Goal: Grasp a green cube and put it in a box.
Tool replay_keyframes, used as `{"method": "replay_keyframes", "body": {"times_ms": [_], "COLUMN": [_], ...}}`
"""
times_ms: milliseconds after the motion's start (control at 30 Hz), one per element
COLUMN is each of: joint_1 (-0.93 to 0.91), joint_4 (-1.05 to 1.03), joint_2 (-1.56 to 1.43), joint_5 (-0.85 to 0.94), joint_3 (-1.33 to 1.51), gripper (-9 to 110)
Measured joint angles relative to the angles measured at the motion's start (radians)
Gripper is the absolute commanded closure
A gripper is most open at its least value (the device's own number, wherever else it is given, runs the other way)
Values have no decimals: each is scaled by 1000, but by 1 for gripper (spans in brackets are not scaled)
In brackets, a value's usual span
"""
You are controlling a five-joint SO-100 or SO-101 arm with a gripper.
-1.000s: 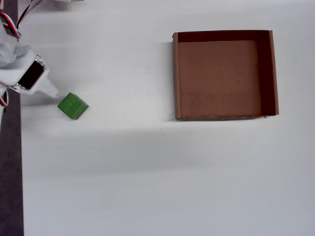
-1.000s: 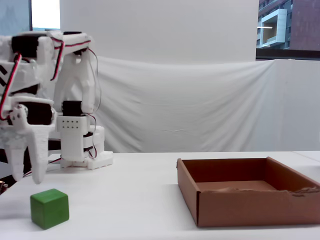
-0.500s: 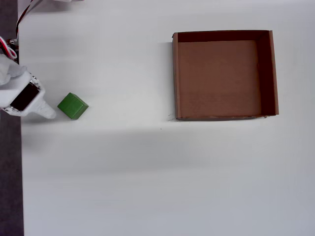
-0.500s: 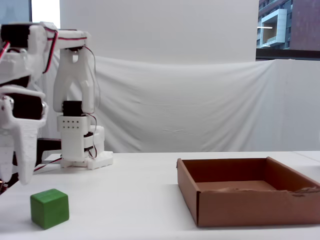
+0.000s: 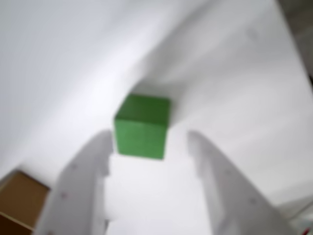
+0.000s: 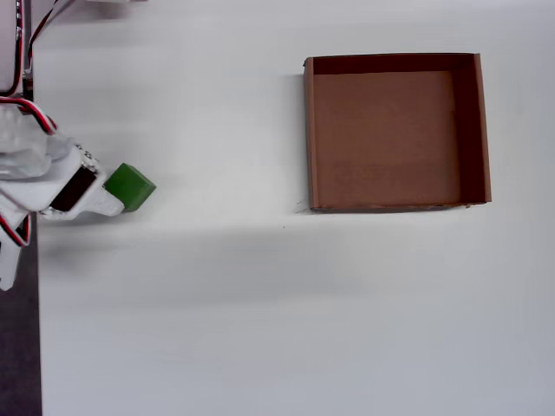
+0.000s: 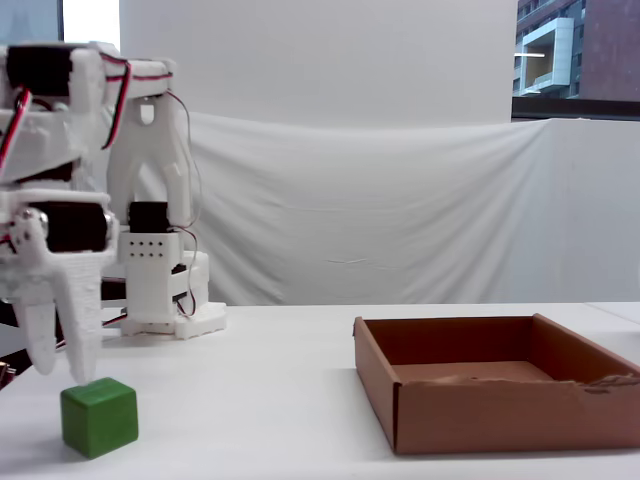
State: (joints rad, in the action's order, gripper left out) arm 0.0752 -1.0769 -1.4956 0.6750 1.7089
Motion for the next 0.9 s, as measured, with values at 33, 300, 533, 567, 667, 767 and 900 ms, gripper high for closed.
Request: {"method": "replay_keyframes", "body": {"times_ms": [33,300,533,567,667,767,900], "joint_1": [3,23,23,23,31,31,29], "joint_4": [-6,-3,3,6,6,6,5], "joint_2": [0,-2,0,3,28,60,97], "joint_5": [-9,-35,-46,-46,-46,-46,-46], "joint_3": [0,14,12,12,12,-6,-46], "gripper": [81,81,81,81,81,81,81]}}
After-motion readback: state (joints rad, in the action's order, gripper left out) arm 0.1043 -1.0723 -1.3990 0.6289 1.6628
